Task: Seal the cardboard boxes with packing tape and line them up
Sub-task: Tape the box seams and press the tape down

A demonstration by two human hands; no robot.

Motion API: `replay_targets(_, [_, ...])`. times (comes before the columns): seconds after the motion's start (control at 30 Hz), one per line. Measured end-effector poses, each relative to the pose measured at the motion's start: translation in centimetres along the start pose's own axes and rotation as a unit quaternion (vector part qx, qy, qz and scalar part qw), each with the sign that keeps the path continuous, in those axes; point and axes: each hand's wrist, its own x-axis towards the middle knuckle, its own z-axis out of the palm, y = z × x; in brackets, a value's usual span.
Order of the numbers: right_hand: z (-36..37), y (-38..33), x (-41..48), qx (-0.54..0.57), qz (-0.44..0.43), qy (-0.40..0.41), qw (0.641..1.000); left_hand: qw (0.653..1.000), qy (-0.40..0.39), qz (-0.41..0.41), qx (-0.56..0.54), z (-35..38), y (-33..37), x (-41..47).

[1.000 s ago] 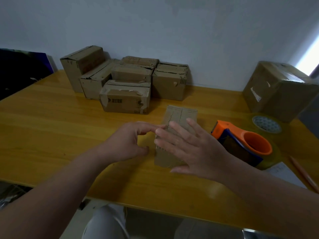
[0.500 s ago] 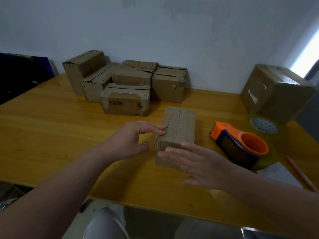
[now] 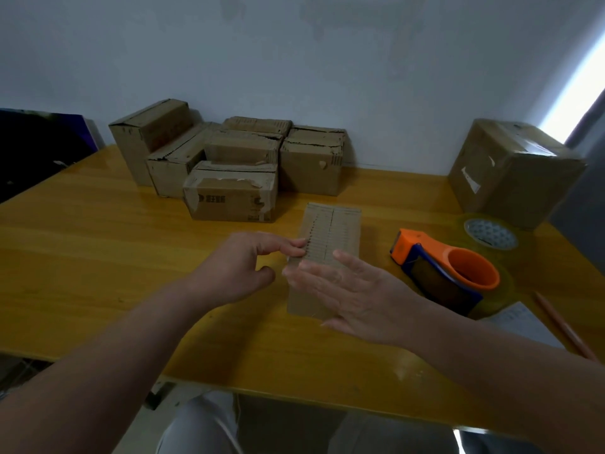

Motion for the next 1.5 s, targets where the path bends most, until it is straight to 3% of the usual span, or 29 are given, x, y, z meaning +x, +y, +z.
replay_targets(0.2, [-0.1, -0.3, -2.3, 0.111, -0.006, 0.033, 0.993, 0.998, 0.027, -0.032, 0.057, 0.6, 1.6, 0.3])
replay_targets(0.33, [-1.1, 1.4, -3.5, 0.211, 0.098, 0.111, 0.966, 0.985, 0.039, -0.095, 0.136, 1.5, 4.6, 2.1])
replay_targets(0.43, [-1.1, 2.5, -4.4, 0.24, 0.206, 0.124, 0.941, 0.96, 0.05, -0.145, 0.235, 2.7, 6.7, 3.9])
replay_targets(0.5, [-0.7, 2.8, -5.4, 0.246, 0.277, 0.08, 0.925, 0.946, 0.028, -0.173, 0.274, 3.6, 7.3, 5.2])
replay_targets(0.57, [-0.2, 2.9, -6.2, 0.236, 0.361, -0.013, 0.902, 0.932, -0.017, -0.21, 0.294, 4.4, 7.5, 6.5])
replay_targets(0.67, [0.1, 3.4, -7.1, 0.244, 0.466, -0.223, 0.82, 0.915, -0.066, -0.246, 0.312, 5.2, 7.8, 7.9])
replay_targets(0.73, [0.3, 3.7, -7.8, 0.276, 0.494, -0.3, 0.768, 0.913, -0.09, -0.258, 0.304, 5.4, 8.0, 8.6])
replay_targets(0.8, [0.6, 3.7, -8.3, 0.294, 0.492, -0.326, 0.751, 0.917, -0.115, -0.263, 0.278, 5.0, 8.3, 9.1])
replay_targets(0.97, [1.1, 4.0, -8.8, 0.334, 0.498, -0.272, 0.753, 0.926, -0.189, -0.245, 0.216, 2.6, 8.2, 9.7])
replay_targets(1.13, [1.7, 4.8, -7.7, 0.424, 0.537, -0.136, 0.717, 0.911, -0.267, -0.201, 0.243, 0.2, 7.8, 9.6])
replay_targets(1.23, [1.7, 5.3, -6.8, 0.48, 0.565, -0.089, 0.665, 0.895, -0.288, -0.115, 0.32, -0.6, 7.6, 9.3])
replay_targets(1.33, [1.4, 5.9, -6.1, 0.545, 0.597, -0.034, 0.588, 0.897, -0.241, -0.042, 0.367, -0.3, 7.6, 9.0])
replay_targets(1.43, [0.8, 6.1, -5.7, 0.588, 0.626, 0.005, 0.512, 0.923, -0.164, -0.046, 0.345, 1.1, 8.1, 8.7])
replay_targets(1.5, [0.5, 5.8, -5.5, 0.589, 0.629, -0.004, 0.507, 0.931, -0.154, -0.063, 0.325, 2.4, 8.3, 8.6])
